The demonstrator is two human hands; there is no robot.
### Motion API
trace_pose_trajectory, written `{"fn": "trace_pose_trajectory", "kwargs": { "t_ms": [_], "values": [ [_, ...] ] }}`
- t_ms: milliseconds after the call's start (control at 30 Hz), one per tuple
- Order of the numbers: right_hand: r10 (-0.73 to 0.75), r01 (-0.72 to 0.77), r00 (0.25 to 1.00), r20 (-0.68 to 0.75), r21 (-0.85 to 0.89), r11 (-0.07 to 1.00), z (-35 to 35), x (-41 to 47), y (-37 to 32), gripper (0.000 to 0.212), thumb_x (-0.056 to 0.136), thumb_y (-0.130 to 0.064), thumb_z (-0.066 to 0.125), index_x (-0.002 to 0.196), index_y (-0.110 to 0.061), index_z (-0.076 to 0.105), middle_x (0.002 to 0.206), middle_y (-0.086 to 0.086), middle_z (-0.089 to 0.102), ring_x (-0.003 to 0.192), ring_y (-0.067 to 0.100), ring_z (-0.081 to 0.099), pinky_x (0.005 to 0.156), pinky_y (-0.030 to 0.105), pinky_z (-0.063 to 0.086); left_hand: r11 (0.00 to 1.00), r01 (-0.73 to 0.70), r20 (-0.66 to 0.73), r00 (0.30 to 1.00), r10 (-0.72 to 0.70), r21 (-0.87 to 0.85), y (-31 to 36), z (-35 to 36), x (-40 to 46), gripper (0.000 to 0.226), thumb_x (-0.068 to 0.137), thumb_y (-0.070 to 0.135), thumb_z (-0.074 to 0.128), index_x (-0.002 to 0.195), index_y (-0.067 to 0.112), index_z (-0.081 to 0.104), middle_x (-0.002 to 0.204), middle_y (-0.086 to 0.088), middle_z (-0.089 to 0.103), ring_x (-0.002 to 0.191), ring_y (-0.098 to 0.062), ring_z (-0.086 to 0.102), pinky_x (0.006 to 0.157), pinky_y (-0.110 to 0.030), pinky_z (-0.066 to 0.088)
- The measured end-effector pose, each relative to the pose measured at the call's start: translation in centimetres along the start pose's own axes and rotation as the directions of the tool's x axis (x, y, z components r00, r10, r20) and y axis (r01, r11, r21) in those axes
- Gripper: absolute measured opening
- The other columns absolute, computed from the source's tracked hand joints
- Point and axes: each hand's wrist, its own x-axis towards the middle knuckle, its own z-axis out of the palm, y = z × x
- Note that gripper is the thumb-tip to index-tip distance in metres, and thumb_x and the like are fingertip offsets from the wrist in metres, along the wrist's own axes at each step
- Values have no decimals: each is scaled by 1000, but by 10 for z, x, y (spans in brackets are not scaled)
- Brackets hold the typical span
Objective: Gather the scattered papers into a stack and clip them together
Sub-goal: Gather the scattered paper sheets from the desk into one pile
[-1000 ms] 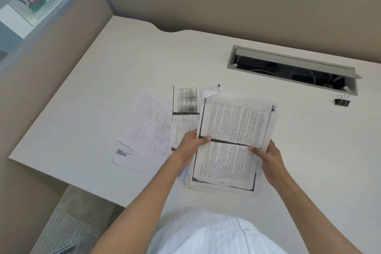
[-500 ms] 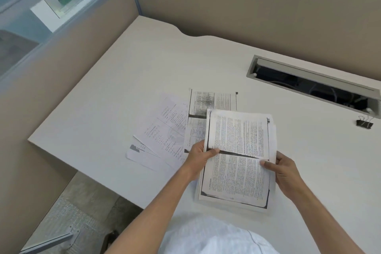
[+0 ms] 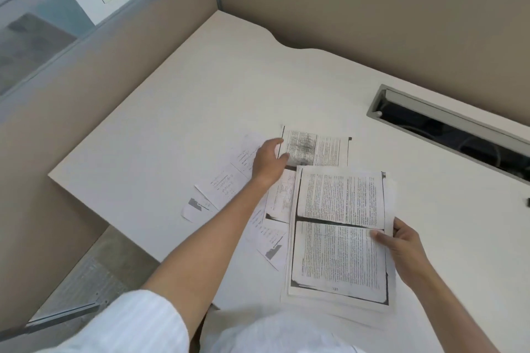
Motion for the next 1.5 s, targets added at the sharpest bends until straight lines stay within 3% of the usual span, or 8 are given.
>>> {"fn": "trace_pose_trajectory", "kwargs": {
  "t_ms": [233, 500, 633, 733, 833, 967, 1333, 1500],
  "values": [
    [12, -12, 1000, -6, -1, 1000, -1, 9, 6, 27, 82, 12, 65, 105, -2, 69, 100, 15, 77, 89, 29, 75, 67, 31, 60, 961, -65, 49, 997, 54, 270, 19, 13, 57, 54, 93, 10, 55, 145, 7, 37, 154, -7, 33, 135, -27, 41, 110, -38, 36],
    [11, -11, 1000, -14, 2, 1000, -5, 20, 7, 26, 83, 12, 64, 101, -6, 70, 98, 10, 78, 88, 24, 76, 66, 26, 59, 887, 48, -16, 999, -46, 460, 32, 26, 88, 46, 91, 6, 51, 137, 9, 47, 134, -12, 54, 125, -31, 46, 97, -41, 44],
    [14, -14, 1000, -8, 21, 1000, -5, 22, 9, 27, 84, 13, 62, 99, -8, 70, 97, 8, 78, 88, 22, 76, 66, 25, 59, 954, 77, -47, 997, -66, 289, 30, 27, 94, 18, 84, 3, 50, 88, 1, 68, 81, -12, 64, 77, -28, 56, 62, -29, 43],
    [16, -16, 1000, 5, 34, 999, -5, 24, 10, 27, 85, 12, 61, 100, -8, 71, 100, 9, 78, 90, 24, 76, 67, 27, 60, 986, 164, -8, 986, -164, 32, 29, 27, 92, 34, 86, 14, 61, 56, 13, 45, 57, -2, 39, 56, -19, 35, 56, -30, 23],
    [16, -17, 1000, 18, 52, 998, -6, 26, 9, 28, 86, 10, 62, 102, -11, 72, 103, 10, 77, 94, 26, 75, 70, 30, 60, 933, 274, 153, 958, -244, -232, 25, 20, 84, 37, 89, 25, 65, 64, 12, 40, 65, -6, 41, 63, -17, 38, 63, -29, 28],
    [17, -17, 1000, 2, 105, 994, -8, 27, 7, 29, 85, 11, 62, 103, -10, 72, 106, 13, 76, 95, 27, 74, 73, 33, 61, 808, 456, 355, 875, -330, -373, 15, 12, 65, 55, 87, 40, 69, 123, 0, 60, 131, -10, 62, 119, -26, 58, 107, -46, 40],
    [-7, 18, 998, -55, 194, 981, 6, 30, 1, 34, 86, 14, 58, 106, -10, 69, 103, 4, 78, 99, 22, 73, 87, 35, 59, 676, 593, 620, 743, -252, -436, -17, 15, -2, 72, 72, 46, 78, 128, 4, 60, 124, -17, 68, 115, -33, 65, 97, -48, 52],
    [-6, 20, 998, -70, 207, 978, 14, 27, 3, 33, 86, 13, 58, 109, -8, 68, 103, 4, 78, 100, 22, 73, 88, 35, 59, 701, 579, 645, 731, -222, -415, -10, 27, -32, 35, 81, 15, 75, 114, 8, 68, 116, -13, 72, 107, -28, 69, 88, -42, 57]
  ]
}}
